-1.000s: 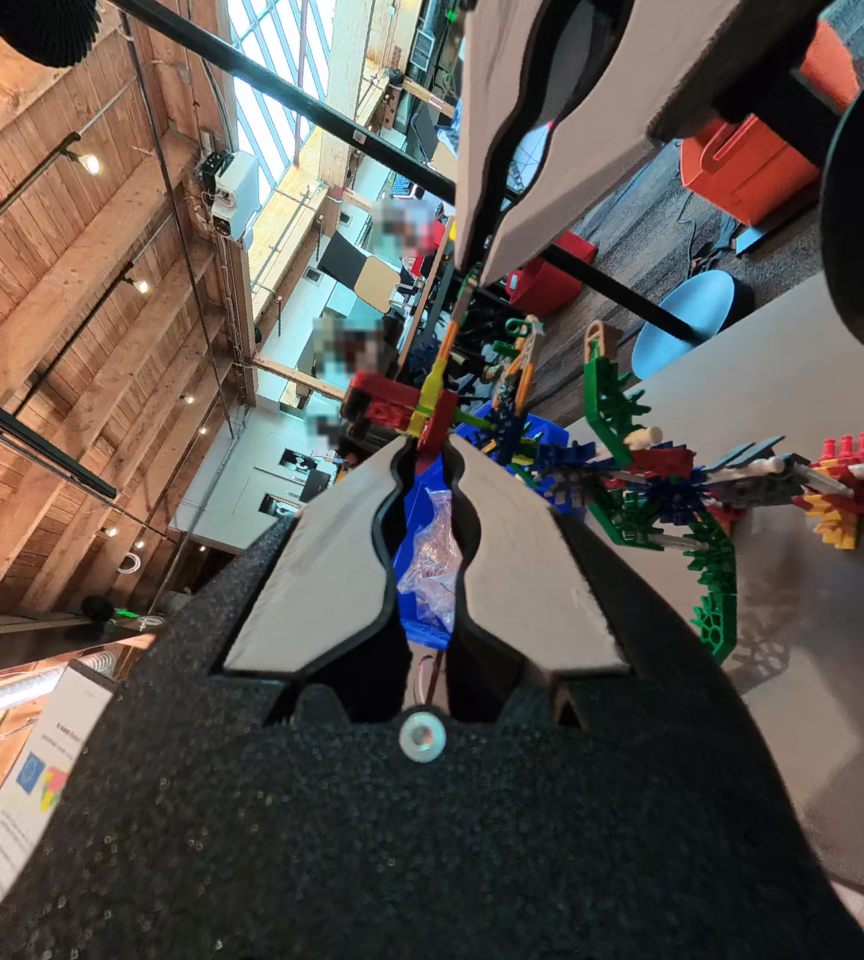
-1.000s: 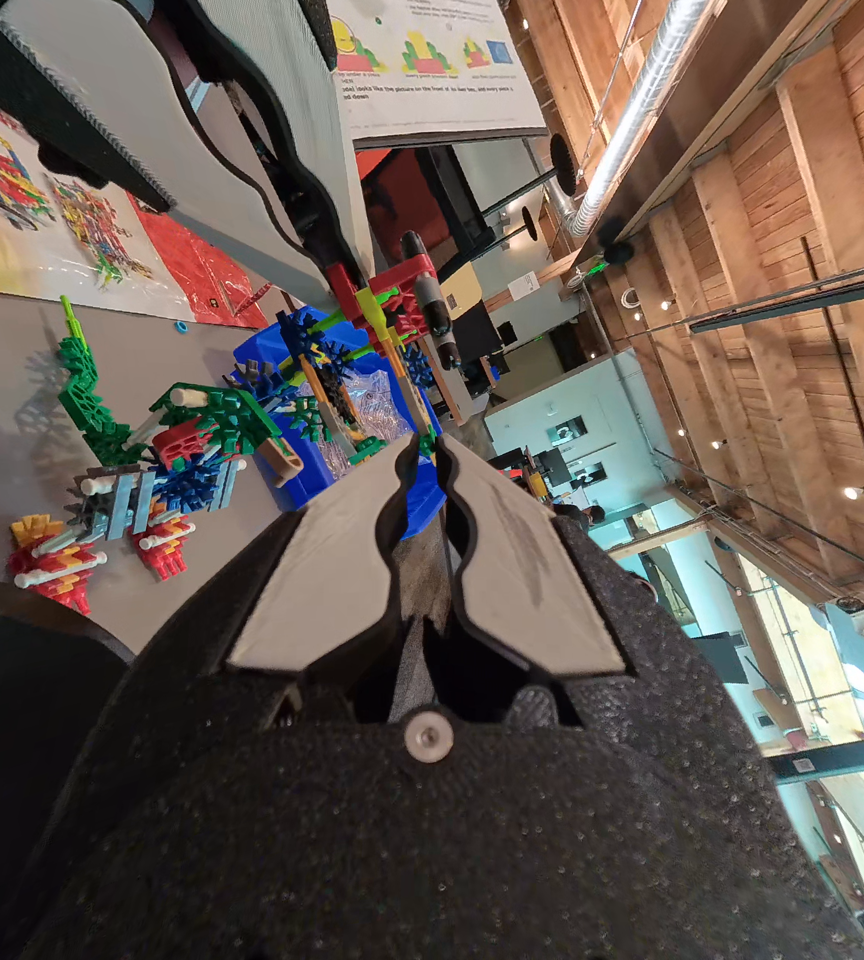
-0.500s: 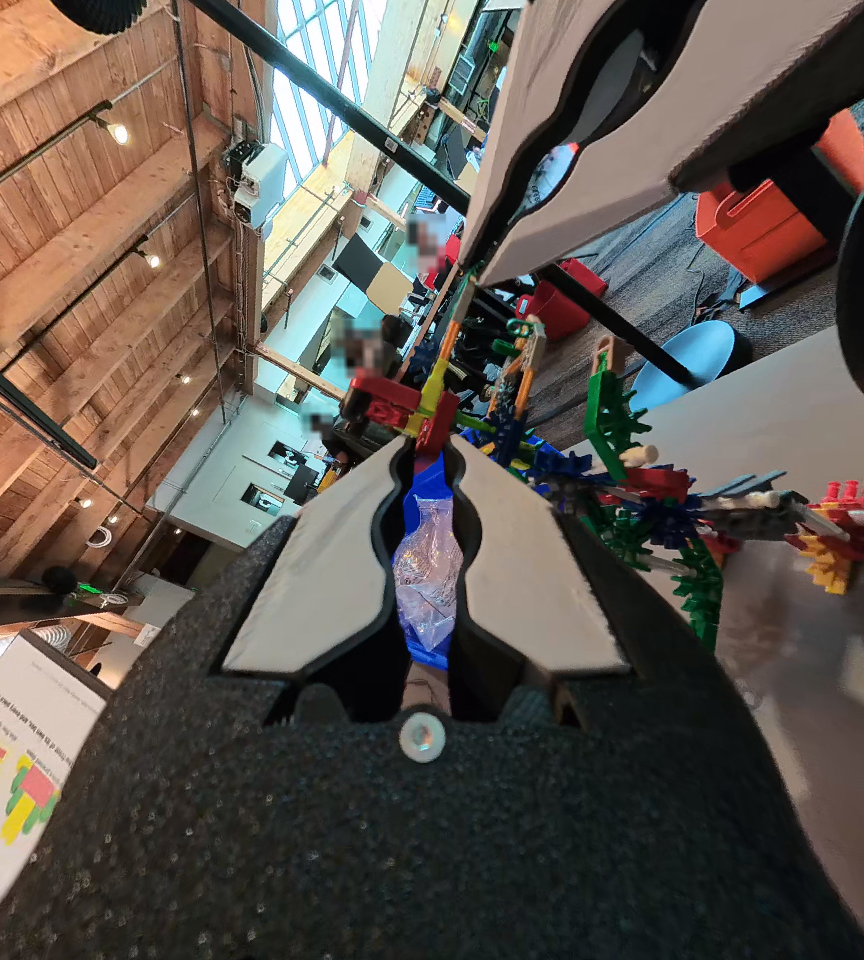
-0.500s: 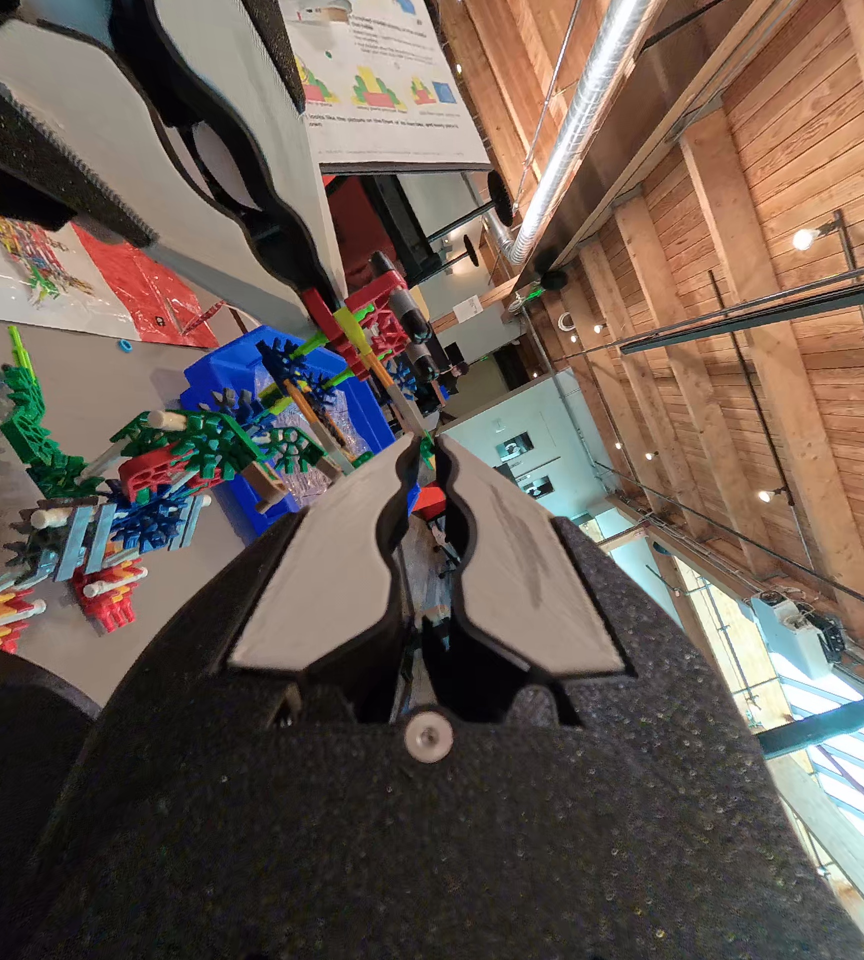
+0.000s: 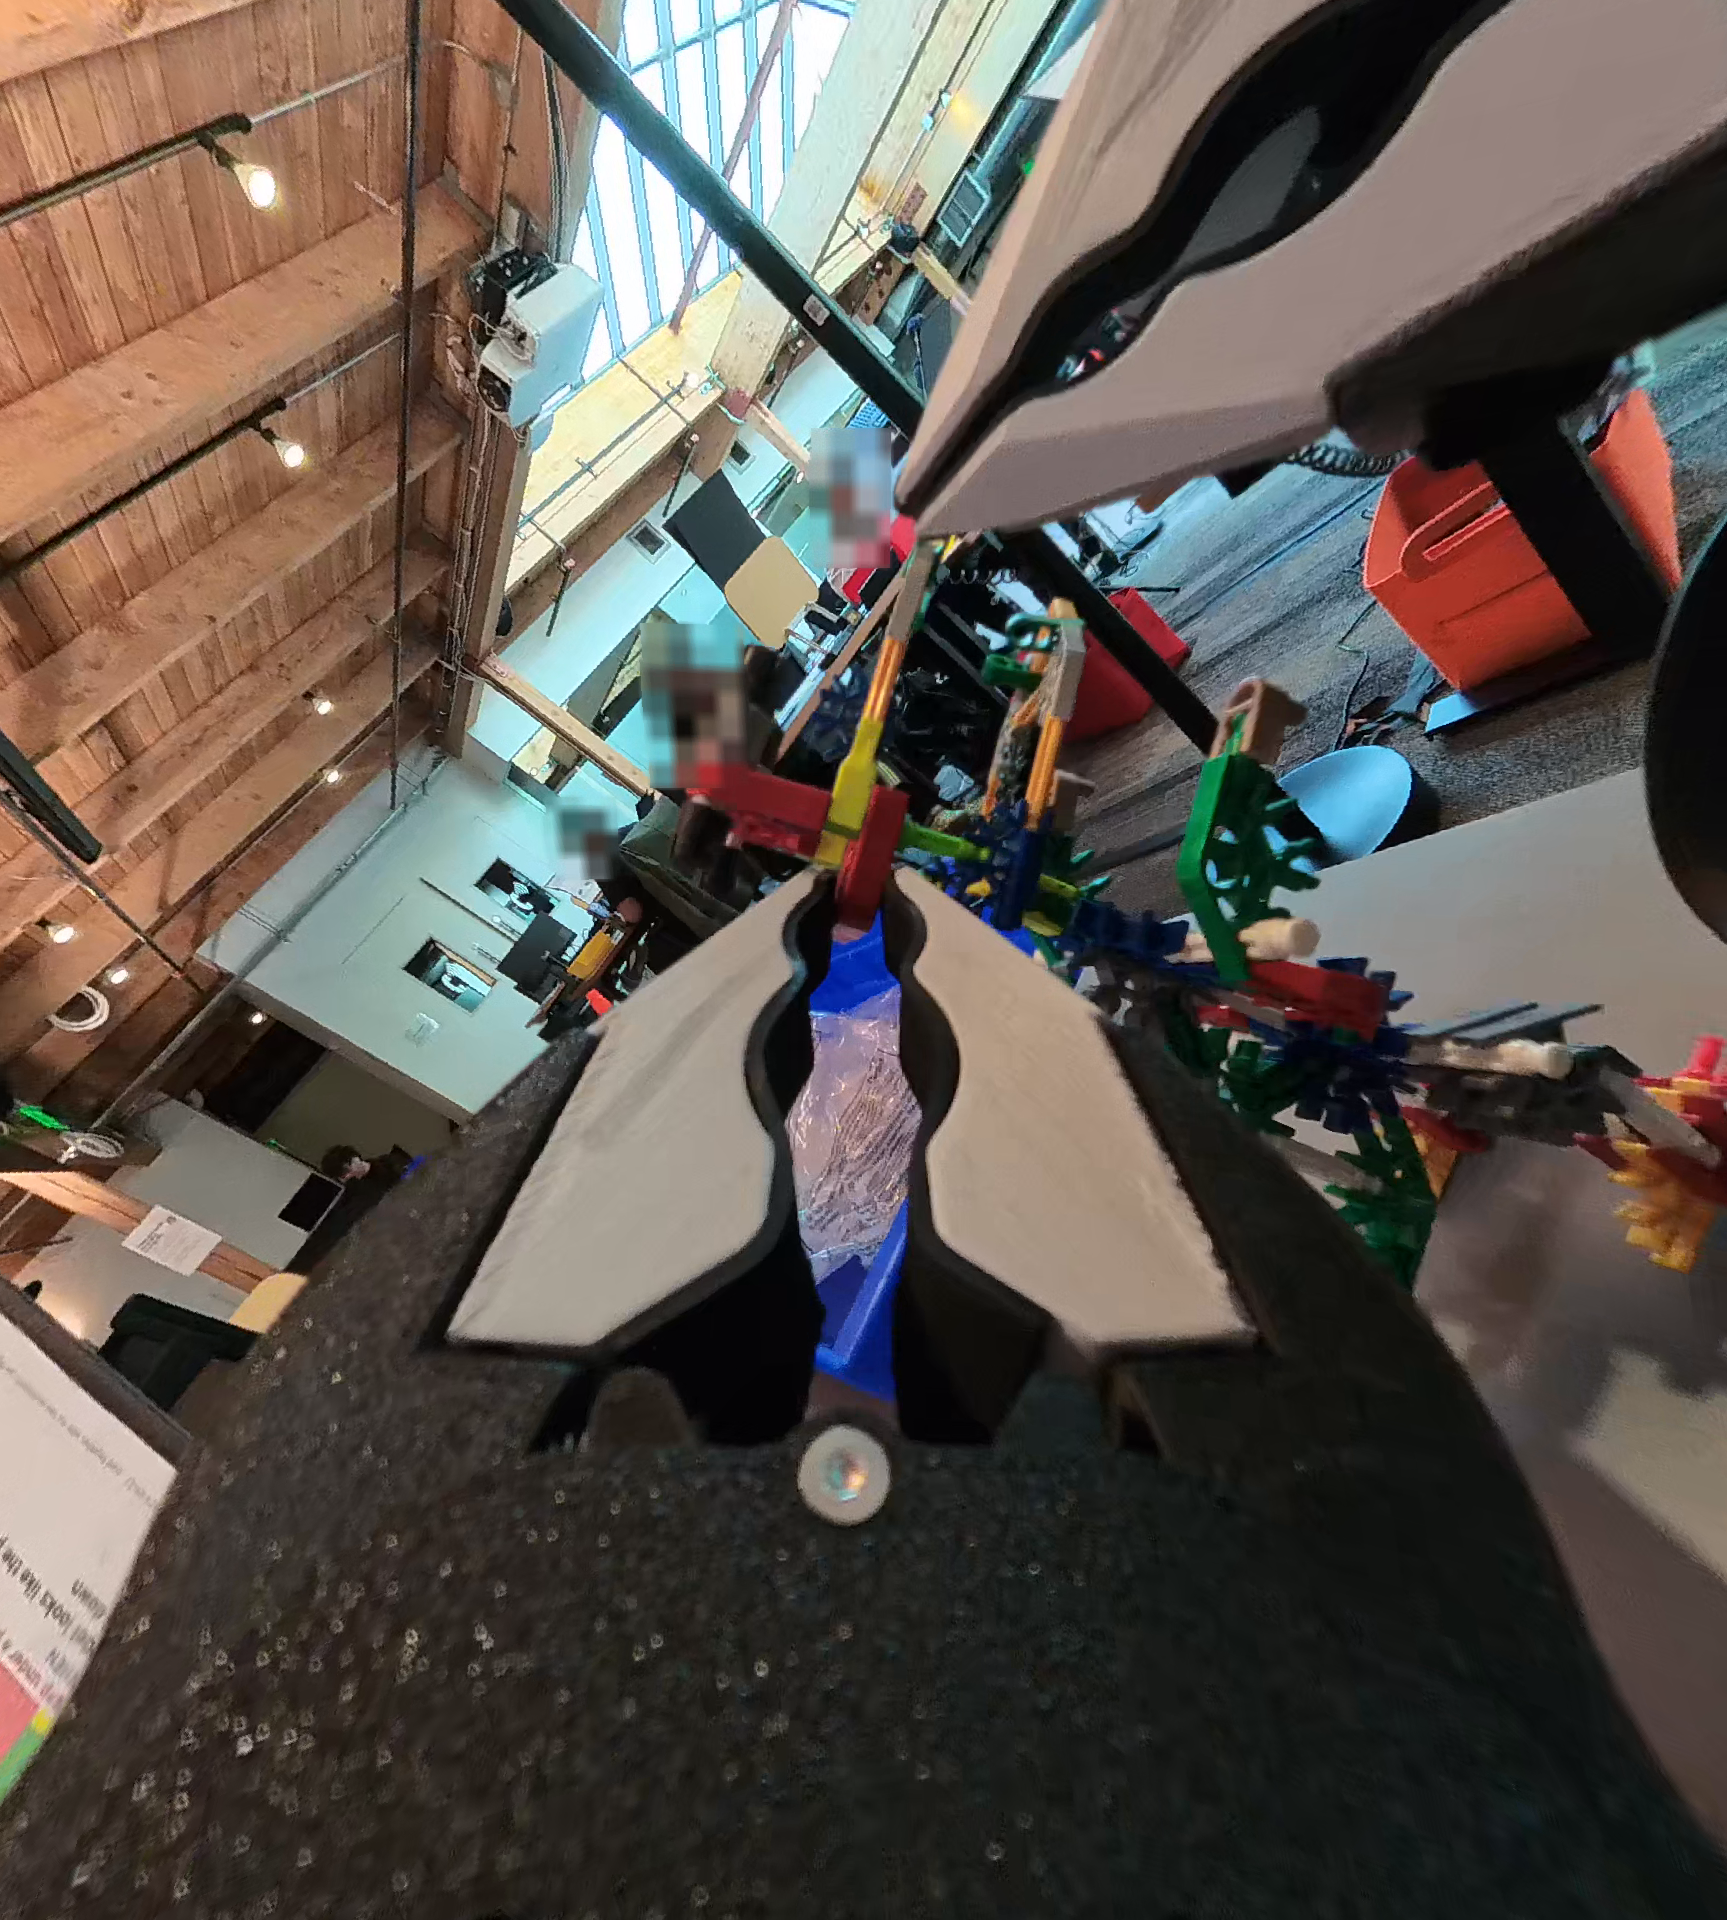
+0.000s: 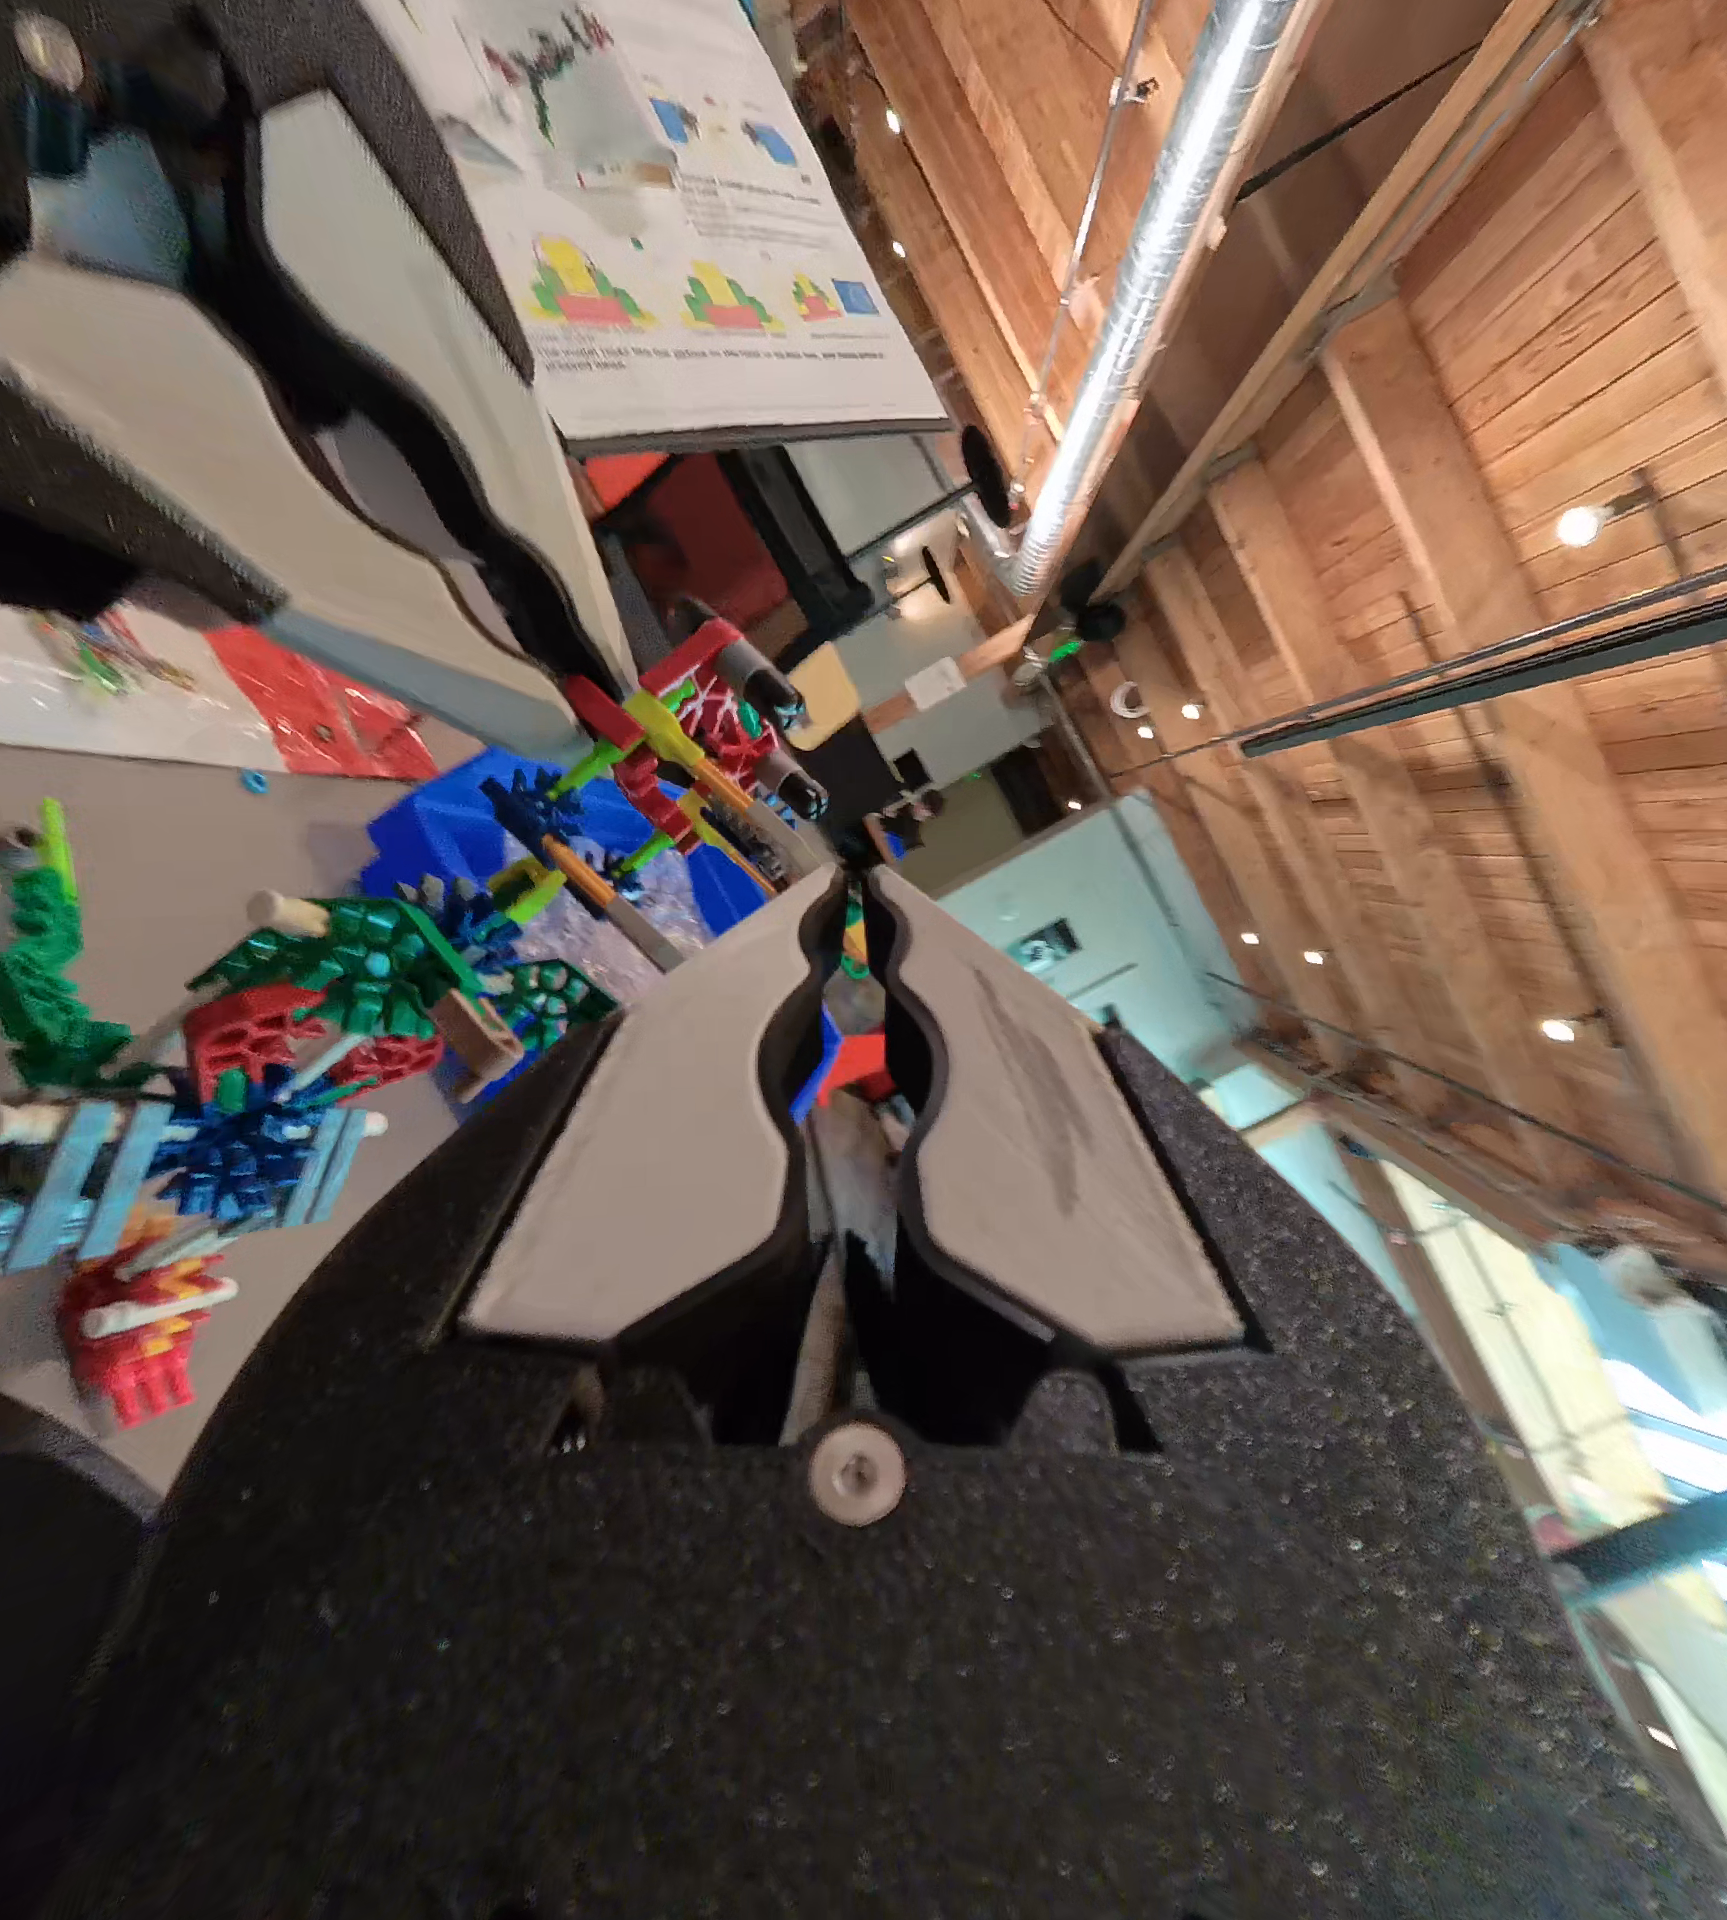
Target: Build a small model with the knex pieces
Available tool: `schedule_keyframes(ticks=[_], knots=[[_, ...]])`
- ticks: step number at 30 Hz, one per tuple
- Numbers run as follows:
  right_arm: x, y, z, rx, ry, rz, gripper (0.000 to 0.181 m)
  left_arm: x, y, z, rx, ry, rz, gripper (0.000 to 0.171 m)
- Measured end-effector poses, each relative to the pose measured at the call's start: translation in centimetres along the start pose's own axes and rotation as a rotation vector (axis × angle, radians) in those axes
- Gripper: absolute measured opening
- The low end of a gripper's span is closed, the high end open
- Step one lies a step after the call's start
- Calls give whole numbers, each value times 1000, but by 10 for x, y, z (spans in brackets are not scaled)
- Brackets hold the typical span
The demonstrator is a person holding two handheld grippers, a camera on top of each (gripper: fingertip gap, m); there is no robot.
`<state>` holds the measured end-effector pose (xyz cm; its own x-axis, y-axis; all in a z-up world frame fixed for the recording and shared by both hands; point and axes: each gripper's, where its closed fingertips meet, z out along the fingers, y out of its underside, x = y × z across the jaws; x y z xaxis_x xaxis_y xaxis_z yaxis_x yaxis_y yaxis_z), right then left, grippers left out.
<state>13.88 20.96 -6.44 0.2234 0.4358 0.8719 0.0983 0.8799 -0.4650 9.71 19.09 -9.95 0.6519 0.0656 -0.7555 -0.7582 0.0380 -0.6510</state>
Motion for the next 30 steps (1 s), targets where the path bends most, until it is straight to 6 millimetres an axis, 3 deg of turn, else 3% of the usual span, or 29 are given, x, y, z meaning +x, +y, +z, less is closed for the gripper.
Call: schedule_keyframes(ticks=[5,8,13,16,30], knots=[[-3,2,-4,-3,-135,-55,13,2,2,0,12,7,11,4],[5,4,-3,-16,-141,-120,15,2,1,-1,20,19,16,4],[2,-1,2,-26,-207,-302,14,3,0,-1,24,24,32,4],[0,3,6,-44,-227,-401,4,3,0,-1,25,29,38,4],[3,-1,9,-16,-43,-468,1,8,0,1,36,64,-69,2]])
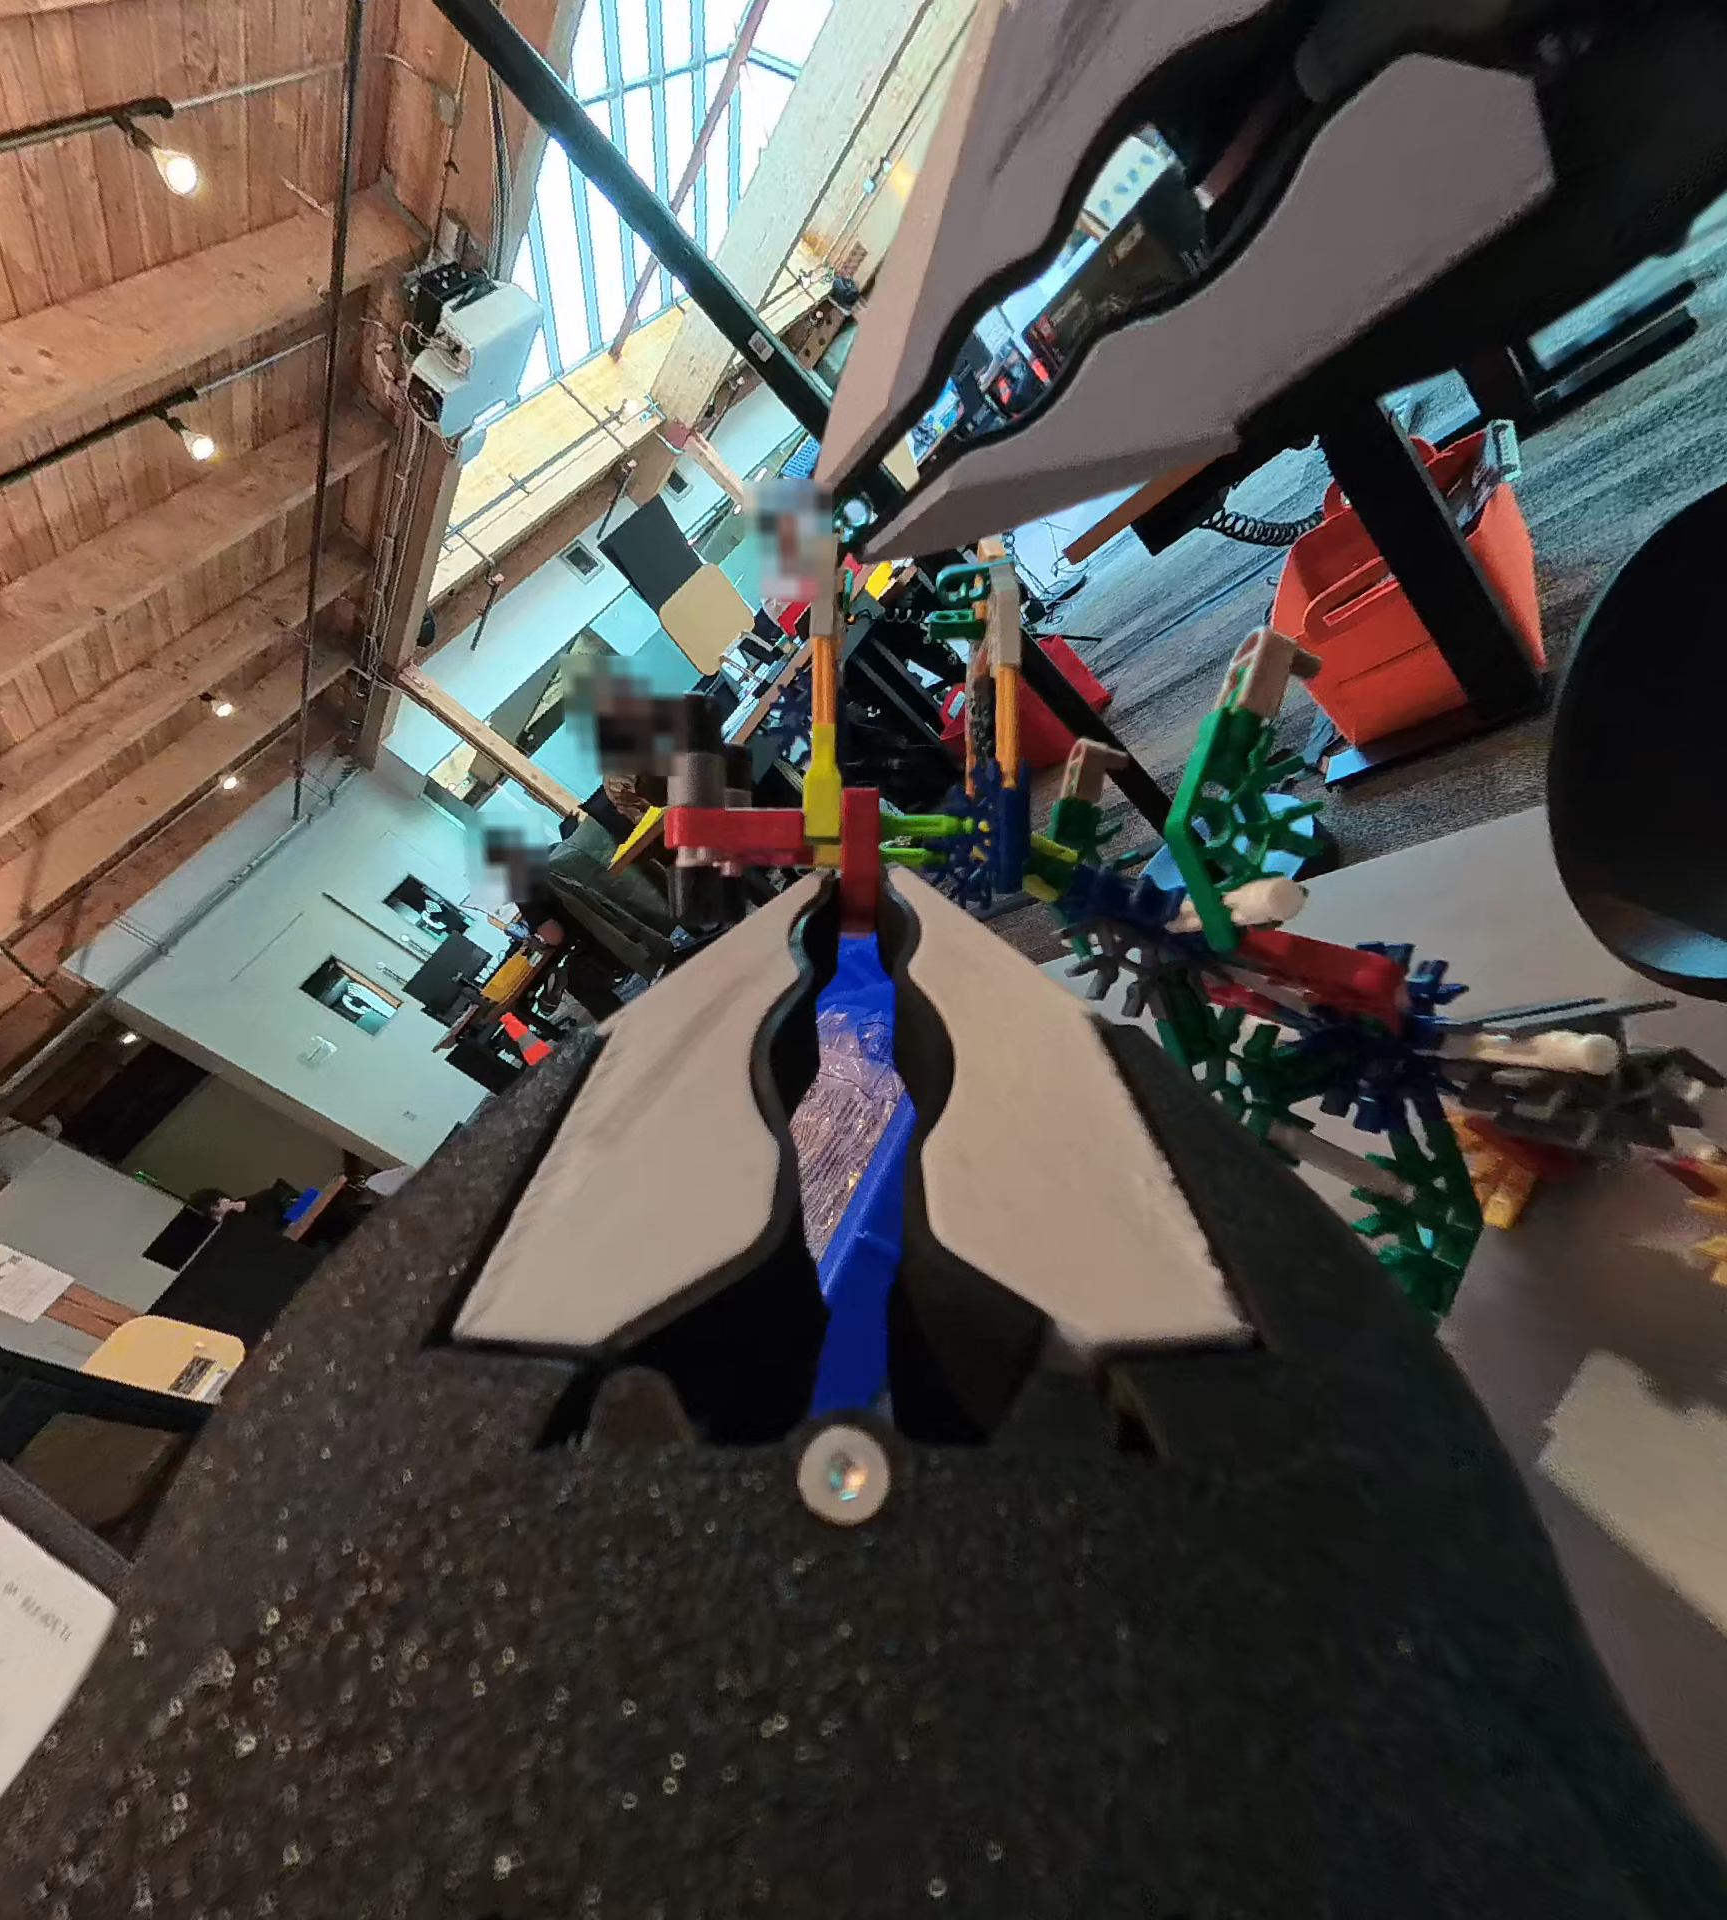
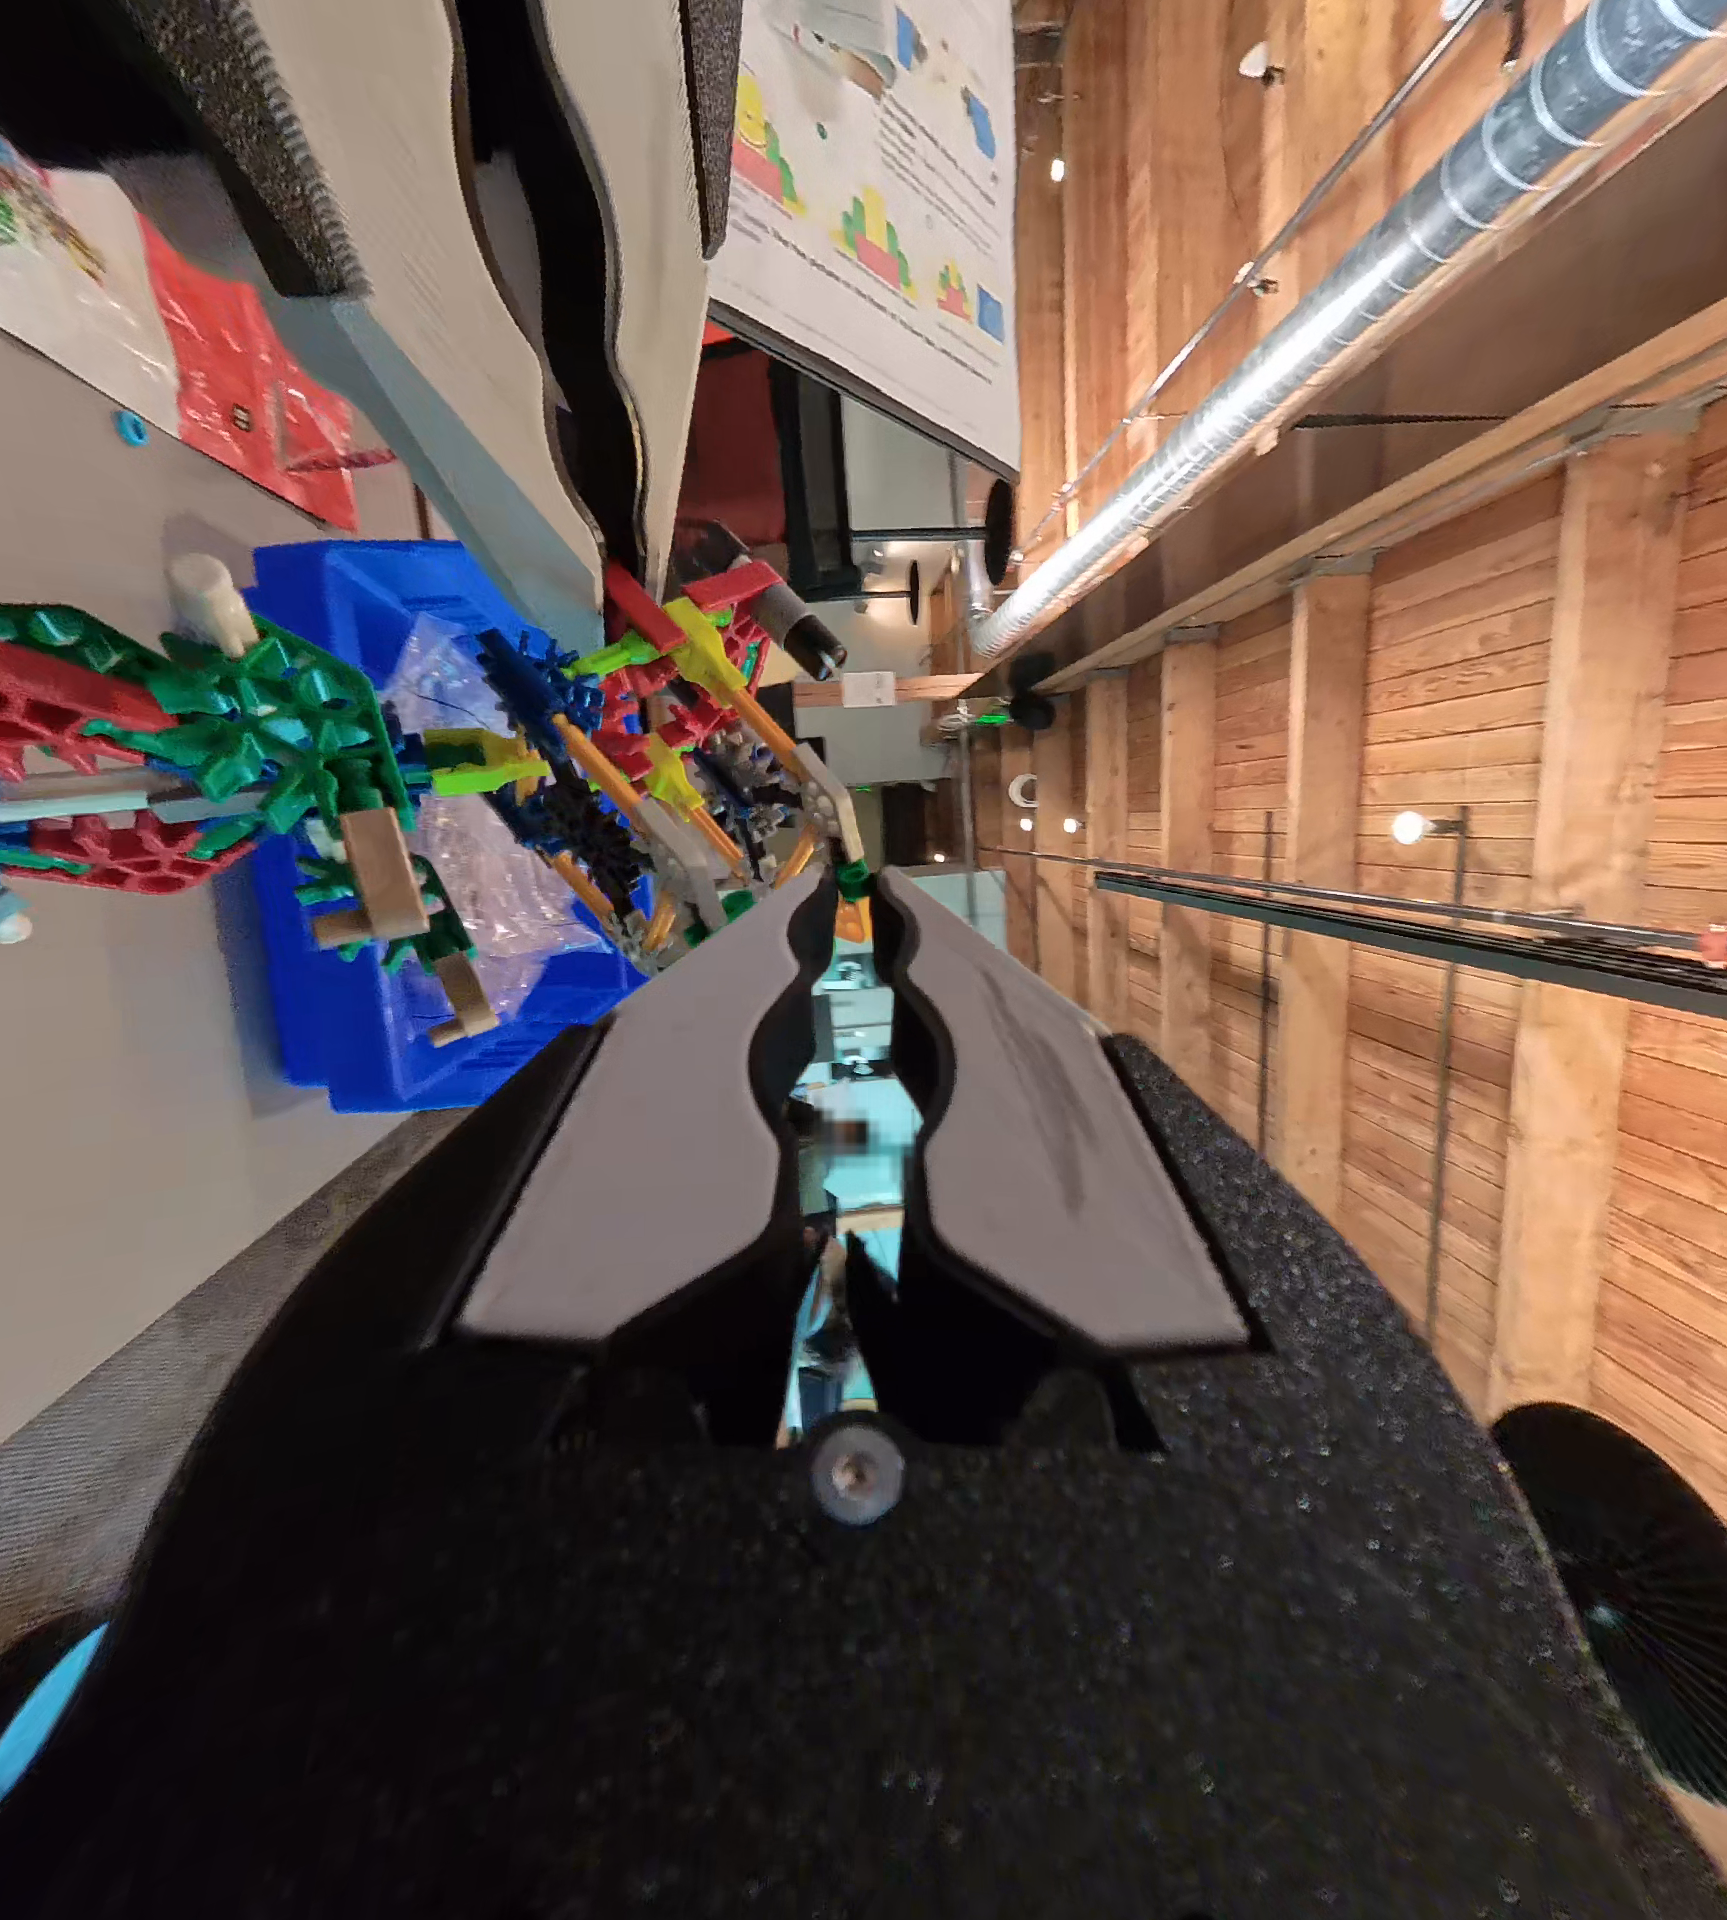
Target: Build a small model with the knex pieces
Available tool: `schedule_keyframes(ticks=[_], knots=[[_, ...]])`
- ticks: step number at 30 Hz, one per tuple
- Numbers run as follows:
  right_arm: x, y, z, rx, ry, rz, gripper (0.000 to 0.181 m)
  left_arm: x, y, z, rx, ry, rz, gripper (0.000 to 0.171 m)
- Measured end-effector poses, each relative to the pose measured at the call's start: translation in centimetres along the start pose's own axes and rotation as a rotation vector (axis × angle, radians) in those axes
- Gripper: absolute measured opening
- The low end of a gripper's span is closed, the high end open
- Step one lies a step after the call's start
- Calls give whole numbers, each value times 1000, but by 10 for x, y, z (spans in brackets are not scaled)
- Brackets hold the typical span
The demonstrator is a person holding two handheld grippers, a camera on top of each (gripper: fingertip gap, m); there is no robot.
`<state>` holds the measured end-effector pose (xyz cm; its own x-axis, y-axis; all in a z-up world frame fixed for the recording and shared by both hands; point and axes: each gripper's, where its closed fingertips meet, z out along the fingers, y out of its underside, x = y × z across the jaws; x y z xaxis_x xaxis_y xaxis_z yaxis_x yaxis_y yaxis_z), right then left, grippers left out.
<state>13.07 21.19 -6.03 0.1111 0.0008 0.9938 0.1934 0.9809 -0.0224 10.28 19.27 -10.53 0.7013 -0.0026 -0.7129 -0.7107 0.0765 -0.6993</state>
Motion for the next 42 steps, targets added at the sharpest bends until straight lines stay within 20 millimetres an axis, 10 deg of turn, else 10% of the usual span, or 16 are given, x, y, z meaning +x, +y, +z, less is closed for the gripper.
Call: schedule_keyframes(ticks=[11,26,42], knots=[[-4,-1,0,6,14,-33,3,-4,4,1,18,16,-133,3],[14,-8,-18,343,-886,1008,19,1,-5,-5,81,27,-13,3],[-4,-19,-22,351,-1100,928,18,3,-11,-7,102,20,70,3]])
